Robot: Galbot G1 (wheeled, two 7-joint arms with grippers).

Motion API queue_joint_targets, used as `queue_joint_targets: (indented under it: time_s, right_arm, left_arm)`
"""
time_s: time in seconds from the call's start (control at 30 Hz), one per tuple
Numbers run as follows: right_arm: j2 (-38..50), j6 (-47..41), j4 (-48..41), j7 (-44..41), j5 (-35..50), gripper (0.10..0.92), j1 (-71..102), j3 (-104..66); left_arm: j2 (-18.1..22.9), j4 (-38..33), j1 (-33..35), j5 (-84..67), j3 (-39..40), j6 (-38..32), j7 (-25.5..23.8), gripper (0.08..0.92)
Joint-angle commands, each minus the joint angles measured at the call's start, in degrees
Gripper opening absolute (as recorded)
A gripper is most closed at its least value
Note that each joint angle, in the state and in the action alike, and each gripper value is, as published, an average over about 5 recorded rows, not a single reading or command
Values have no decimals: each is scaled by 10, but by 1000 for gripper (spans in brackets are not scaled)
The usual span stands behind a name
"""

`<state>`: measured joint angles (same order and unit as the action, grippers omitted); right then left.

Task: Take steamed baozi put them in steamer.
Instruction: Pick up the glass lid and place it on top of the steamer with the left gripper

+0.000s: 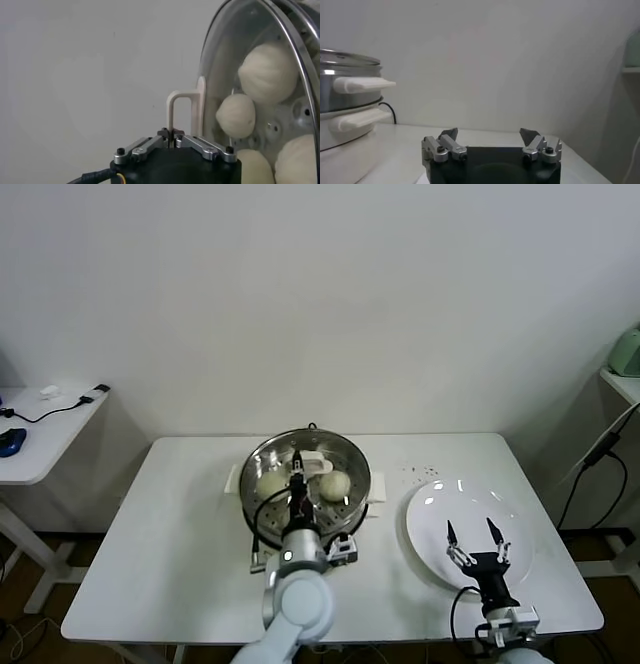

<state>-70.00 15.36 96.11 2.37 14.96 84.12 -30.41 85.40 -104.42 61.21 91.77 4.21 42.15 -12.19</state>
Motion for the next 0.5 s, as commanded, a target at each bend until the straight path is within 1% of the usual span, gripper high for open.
queue_joint_targets:
  time_s: [0.03,0.23,0.43,0.5]
  right_arm:
    - [-5,15,-6,3,-12,823,-4,-1]
    - [-9,20,-8,1,-18,823,-7,2]
    - [-8,15,-7,-5,-20,823,-8,6]
    - [-8,12,-6,-7,-20,823,-7,7]
  left_arm:
    - [5,23,-3,6,-2,13,2,132]
    - [3,25,1,9,-8,8,11,132]
    - [0,8,8,1,-2,2,11,132]
    - [-1,0,9,-7,3,1,9,152]
